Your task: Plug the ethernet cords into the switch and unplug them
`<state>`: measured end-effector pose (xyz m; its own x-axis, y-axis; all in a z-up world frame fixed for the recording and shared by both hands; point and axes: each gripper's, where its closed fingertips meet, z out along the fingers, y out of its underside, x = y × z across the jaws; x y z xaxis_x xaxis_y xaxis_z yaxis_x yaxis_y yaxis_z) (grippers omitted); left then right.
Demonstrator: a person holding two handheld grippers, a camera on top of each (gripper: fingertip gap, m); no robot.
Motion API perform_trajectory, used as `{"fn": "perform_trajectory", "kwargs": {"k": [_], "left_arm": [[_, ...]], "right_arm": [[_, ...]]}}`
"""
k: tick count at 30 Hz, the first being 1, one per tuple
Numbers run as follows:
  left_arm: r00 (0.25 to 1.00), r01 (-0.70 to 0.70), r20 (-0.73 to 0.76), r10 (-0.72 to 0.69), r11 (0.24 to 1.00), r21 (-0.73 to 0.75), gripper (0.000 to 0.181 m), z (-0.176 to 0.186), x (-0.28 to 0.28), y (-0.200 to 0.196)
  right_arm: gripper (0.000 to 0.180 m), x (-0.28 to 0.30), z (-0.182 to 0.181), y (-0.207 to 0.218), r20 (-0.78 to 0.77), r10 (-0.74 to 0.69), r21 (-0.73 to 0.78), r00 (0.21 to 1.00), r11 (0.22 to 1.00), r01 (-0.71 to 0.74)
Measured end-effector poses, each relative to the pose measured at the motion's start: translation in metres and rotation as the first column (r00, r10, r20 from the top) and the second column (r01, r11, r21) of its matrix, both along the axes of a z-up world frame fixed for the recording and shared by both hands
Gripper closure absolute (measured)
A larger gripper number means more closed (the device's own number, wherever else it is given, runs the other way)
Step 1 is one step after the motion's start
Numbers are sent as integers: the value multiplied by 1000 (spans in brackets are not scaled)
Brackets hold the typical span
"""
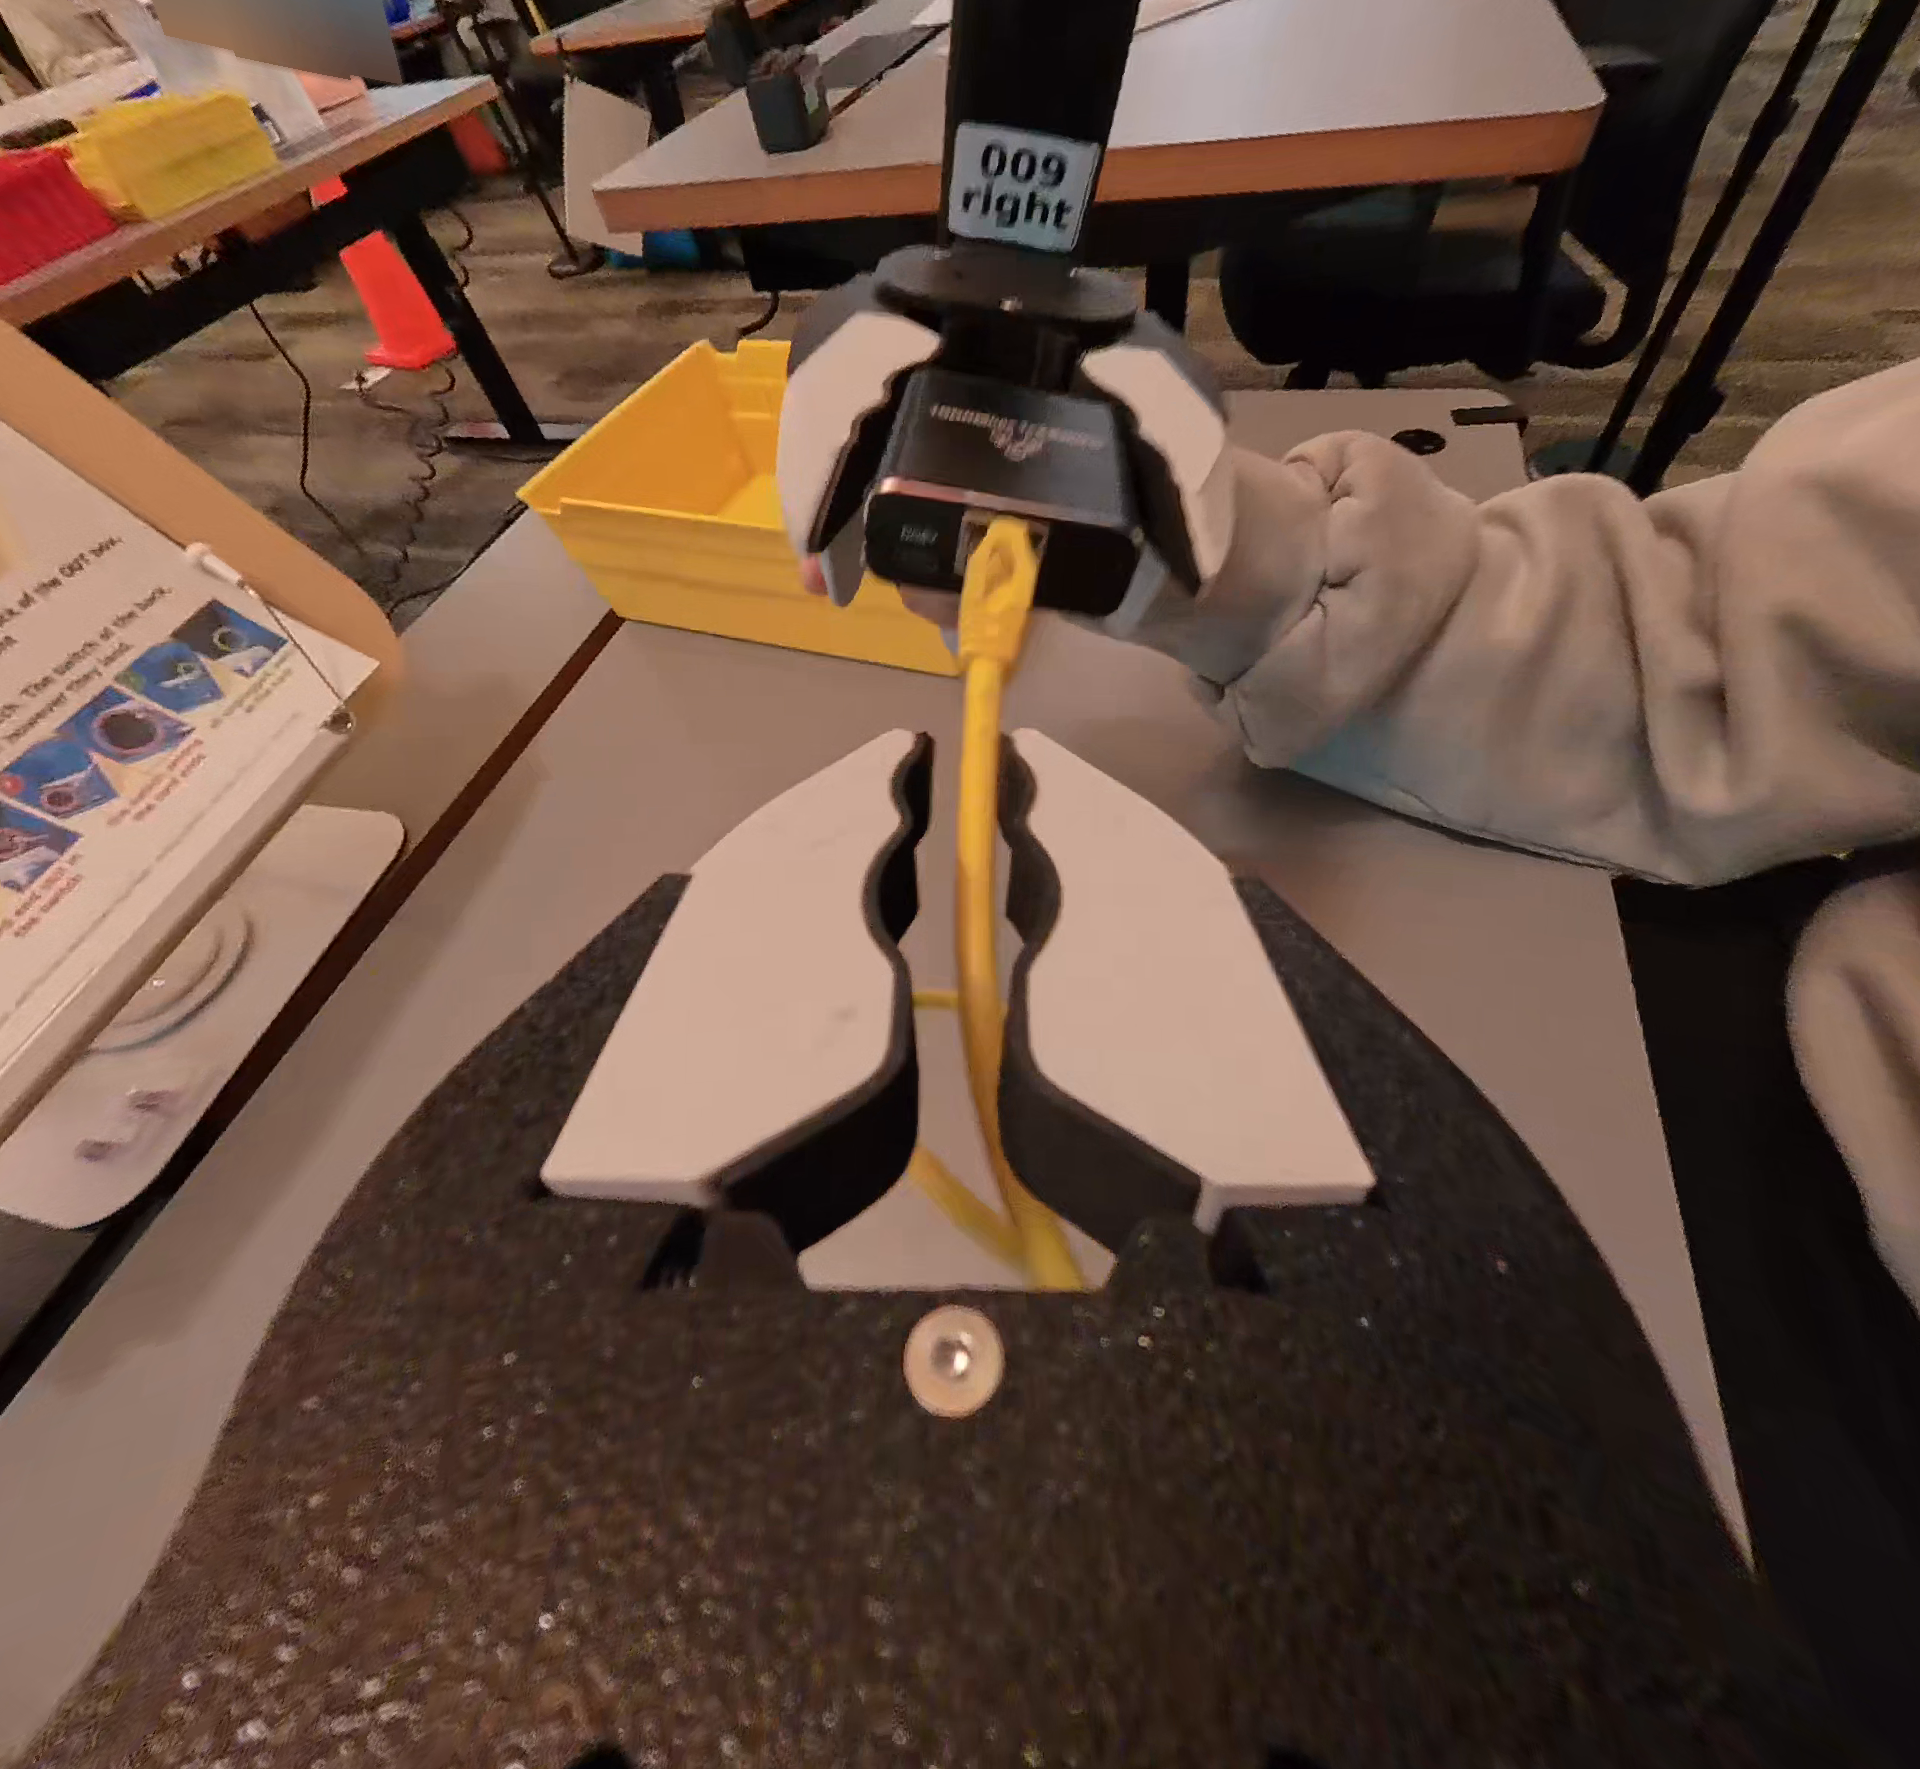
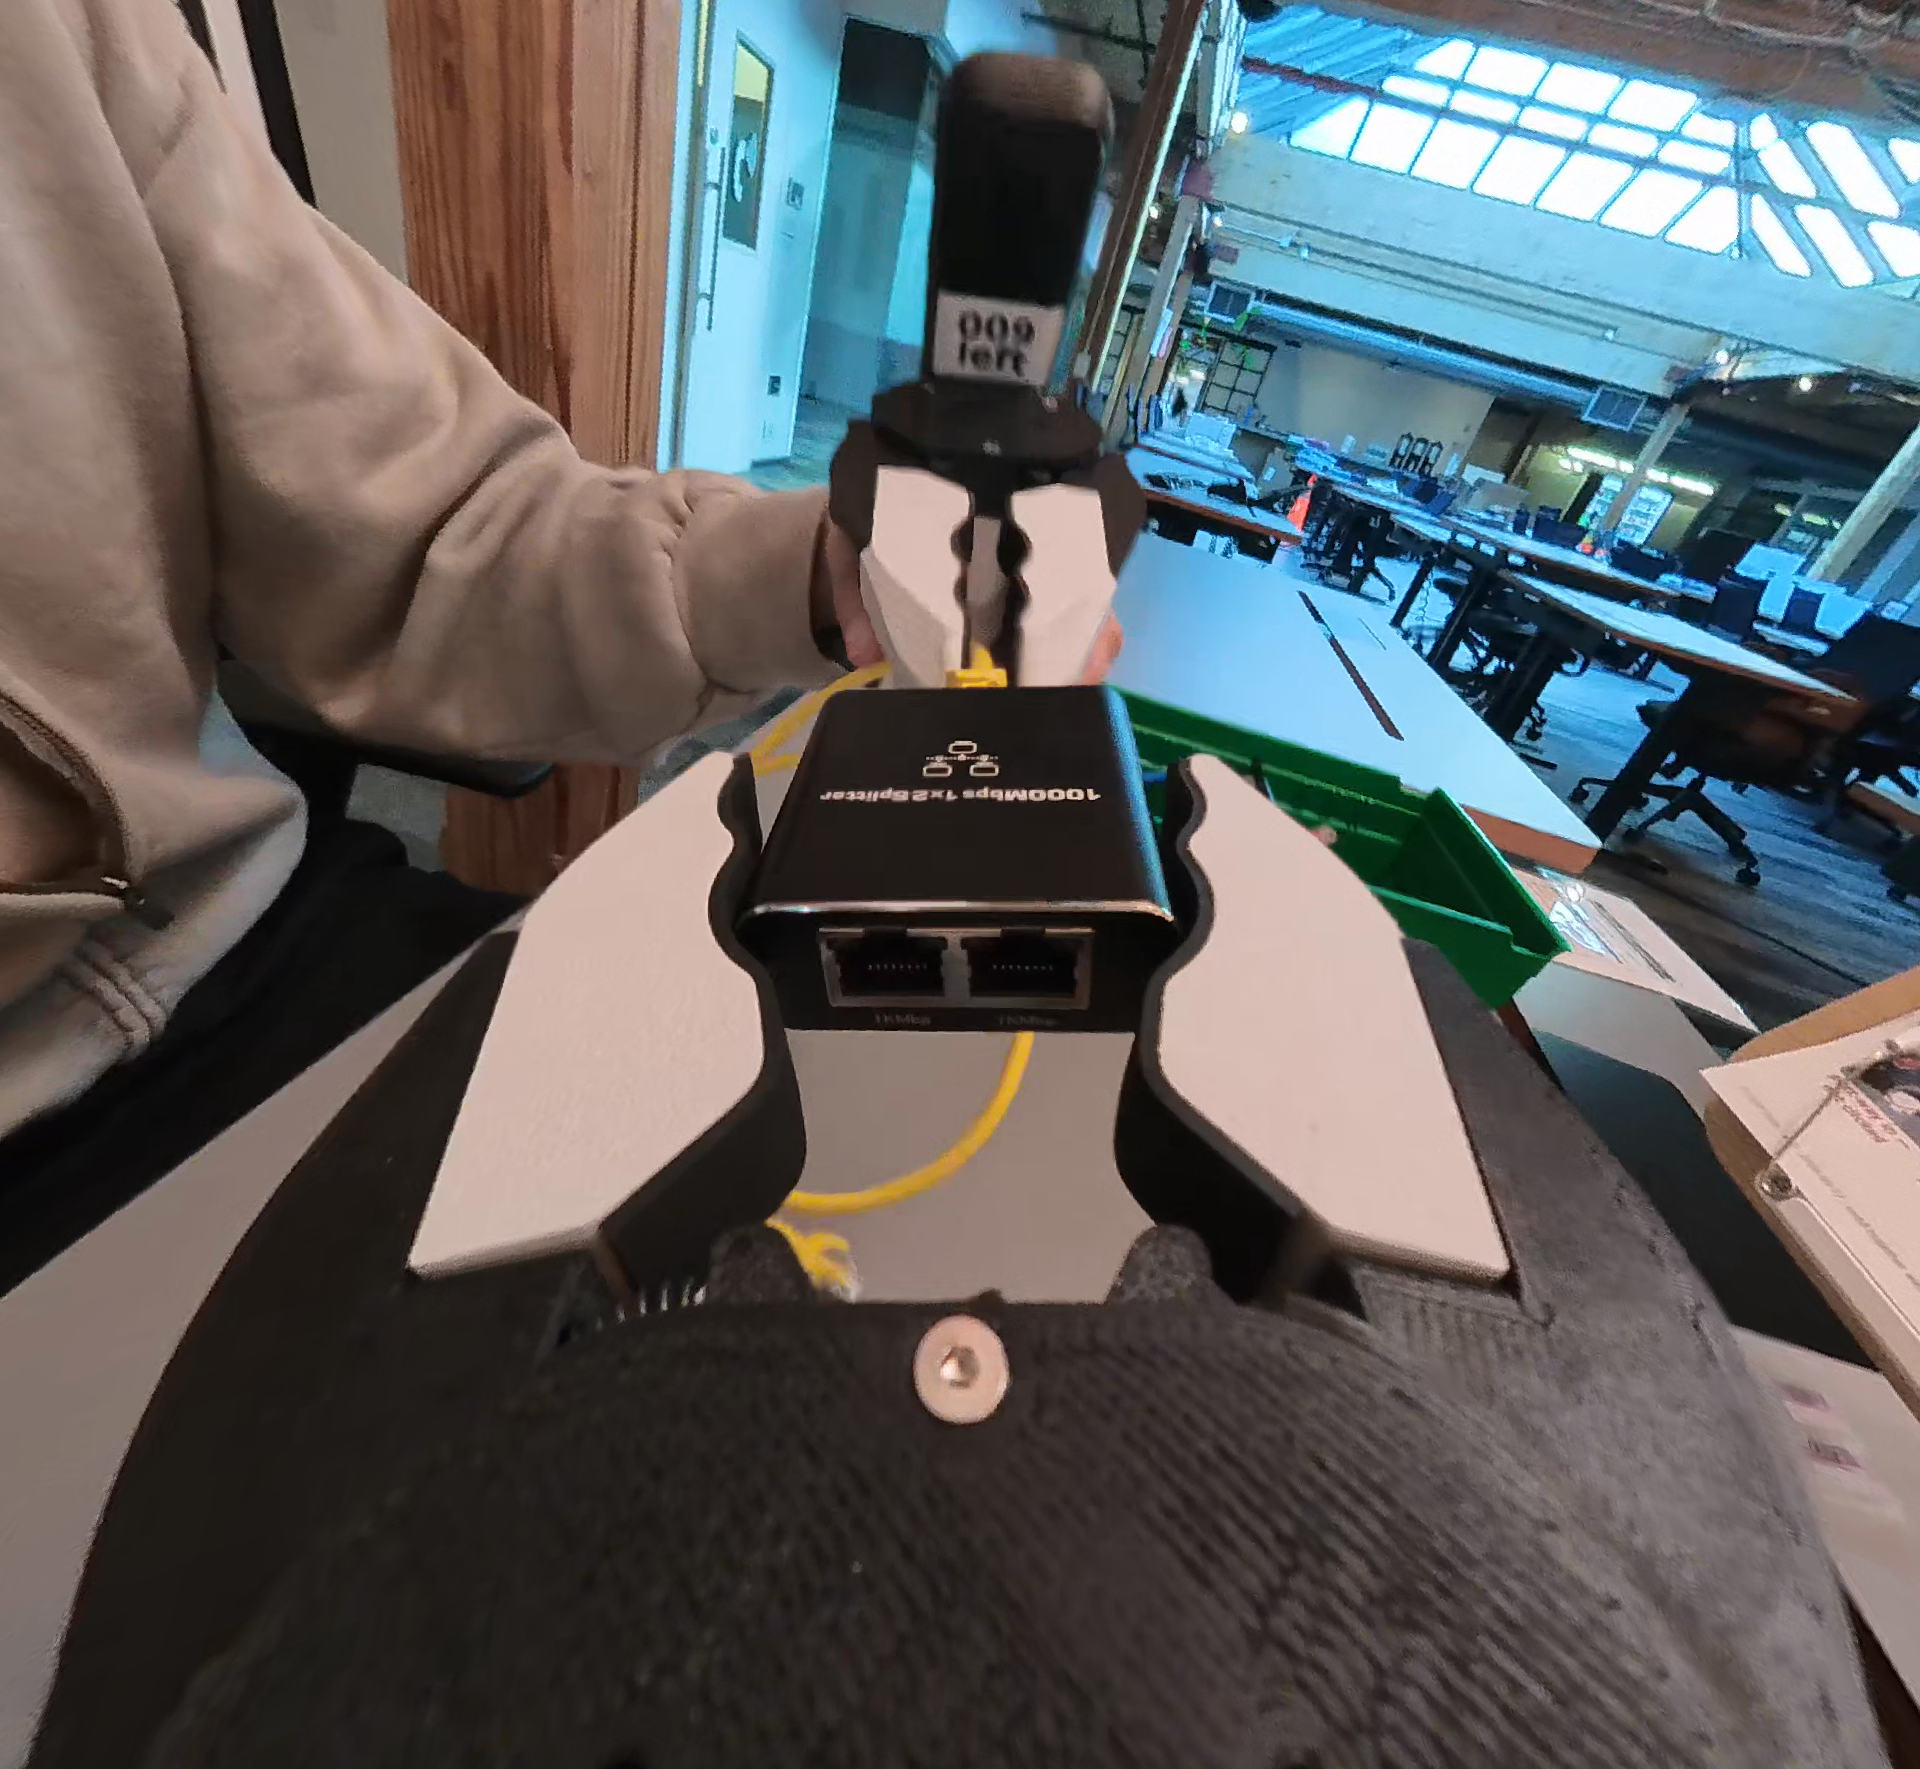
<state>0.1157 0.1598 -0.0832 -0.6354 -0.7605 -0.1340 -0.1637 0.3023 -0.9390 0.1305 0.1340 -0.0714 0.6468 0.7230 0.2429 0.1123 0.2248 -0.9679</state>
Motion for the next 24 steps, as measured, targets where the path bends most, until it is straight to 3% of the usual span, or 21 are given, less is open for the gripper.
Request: {"fn": "perform_trajectory", "kwargs": {"k": [2,5,11,17,24], "left_arm": [[1000,-9,-2,9,1000,25,161,-8,3,0],[998,20,59,-21,1000,18,174,-5,2,-6],[990,55,135,-48,998,-44,172,7,0,-13],[988,54,147,-36,991,-119,165,12,1,-16],[994,8,112,14,981,-193,170,12,7,-13]], "right_arm": [[104,-3,4,-3,0,13,11,1000,1000,-13],[104,-3,2,-2,17,3,2,1000,1000,-3],[104,-4,2,-3,-11,33,12,999,999,-32],[104,-4,2,-3,-11,32,14,999,999,-32],[104,-1,0,1,-6,5,0,1000,1000,-5]]}}
